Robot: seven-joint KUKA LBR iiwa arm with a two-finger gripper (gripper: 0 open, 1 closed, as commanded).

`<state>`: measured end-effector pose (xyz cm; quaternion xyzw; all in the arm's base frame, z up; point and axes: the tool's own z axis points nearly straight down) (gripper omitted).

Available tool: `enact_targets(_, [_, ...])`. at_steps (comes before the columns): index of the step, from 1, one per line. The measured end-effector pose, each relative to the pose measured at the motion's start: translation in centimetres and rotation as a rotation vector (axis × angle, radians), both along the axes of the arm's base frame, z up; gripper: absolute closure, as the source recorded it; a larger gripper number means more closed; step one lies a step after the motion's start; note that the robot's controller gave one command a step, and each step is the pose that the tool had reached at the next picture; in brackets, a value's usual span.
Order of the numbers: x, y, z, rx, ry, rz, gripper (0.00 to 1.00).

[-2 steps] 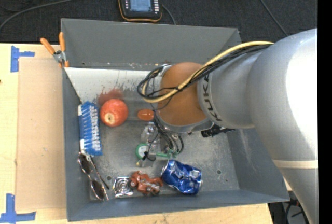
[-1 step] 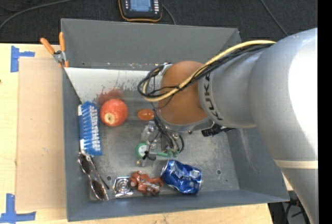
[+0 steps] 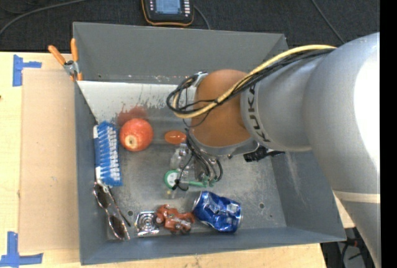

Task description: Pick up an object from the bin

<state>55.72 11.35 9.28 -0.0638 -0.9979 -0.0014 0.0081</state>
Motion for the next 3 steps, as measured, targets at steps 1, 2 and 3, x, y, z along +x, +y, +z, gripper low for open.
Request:
enact_targets(1, [0.1, 0.0, 2.0, 0.001, -0.003, -0.001, 1.00])
enact_targets(2, [0.0, 0.0, 3.9, 0.001, -0.001, -0.001, 1.00])
enact_targets(3, [-0.1, 0.0, 6.6, 0.001, 0.003, -0.001, 1.00])
